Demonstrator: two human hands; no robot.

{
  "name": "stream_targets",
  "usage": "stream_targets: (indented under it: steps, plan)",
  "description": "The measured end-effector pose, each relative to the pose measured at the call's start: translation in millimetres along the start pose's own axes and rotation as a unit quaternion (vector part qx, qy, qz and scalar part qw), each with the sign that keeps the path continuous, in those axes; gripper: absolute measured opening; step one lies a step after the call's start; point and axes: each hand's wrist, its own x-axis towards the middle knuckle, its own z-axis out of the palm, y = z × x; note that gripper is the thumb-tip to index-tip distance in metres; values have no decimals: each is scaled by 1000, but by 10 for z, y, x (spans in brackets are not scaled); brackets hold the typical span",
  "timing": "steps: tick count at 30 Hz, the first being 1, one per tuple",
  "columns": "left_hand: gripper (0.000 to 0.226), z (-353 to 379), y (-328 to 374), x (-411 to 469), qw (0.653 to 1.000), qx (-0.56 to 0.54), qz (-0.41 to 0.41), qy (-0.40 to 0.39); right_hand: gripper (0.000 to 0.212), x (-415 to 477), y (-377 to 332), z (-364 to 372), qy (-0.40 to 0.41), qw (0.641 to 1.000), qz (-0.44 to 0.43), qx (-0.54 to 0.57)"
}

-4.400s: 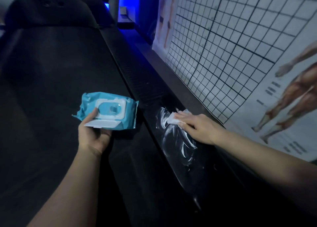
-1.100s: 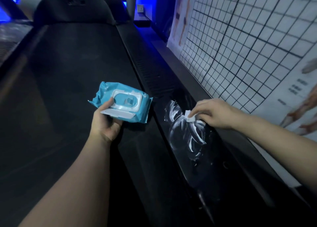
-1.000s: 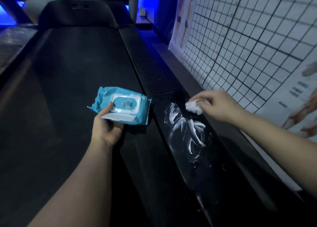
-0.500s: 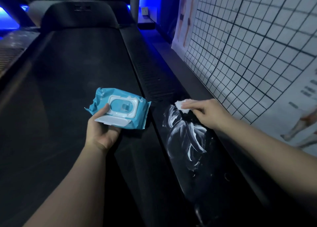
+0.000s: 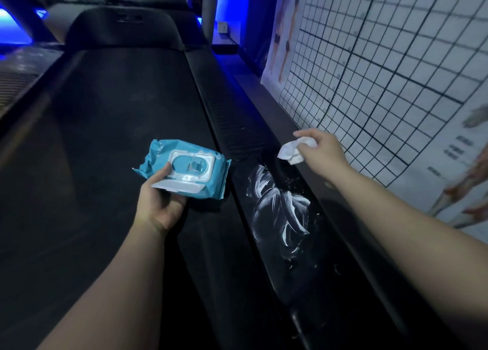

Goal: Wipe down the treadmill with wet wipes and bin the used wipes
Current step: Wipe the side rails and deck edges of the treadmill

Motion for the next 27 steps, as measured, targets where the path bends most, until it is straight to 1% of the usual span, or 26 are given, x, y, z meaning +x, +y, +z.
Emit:
stream_targets:
  steps: [4, 8, 12, 14, 18, 21, 22, 24, 27]
  plan:
    - [34, 13, 2, -7, 1000, 5, -3, 2, 40, 26, 34, 106, -16, 998, -54, -34]
    - [33, 15, 11, 6, 1000, 6, -8, -3, 33, 14, 202, 167, -37, 985, -96, -138]
    - [35, 24, 22, 20, 1000, 8, -14, -2, 17, -34, 252, 137, -71, 974, -167, -133]
    - [34, 38, 24, 15, 1000, 9, -15, -3, 17, -49, 280, 139, -97, 968, -185, -135]
    - [33, 39, 27, 23, 1000, 11, -9, -3, 18, -35, 336, 154, -135, 960, -200, -142]
    - [32, 44, 24, 12, 1000, 10, -13, -6, 23, 86, 305, 184, -153, 937, -223, -220]
    - [30, 50, 24, 9, 1000, 10, -15, -6, 22, 147, 288, 208, -158, 934, -223, -231]
    - [28, 56, 26, 0, 1000, 11, -14, -6, 21, 222, 249, 276, -159, 942, -197, -219]
    - [29, 59, 26, 2, 1000, 17, -11, -5, 16, 242, 245, 379, -116, 968, -150, -163]
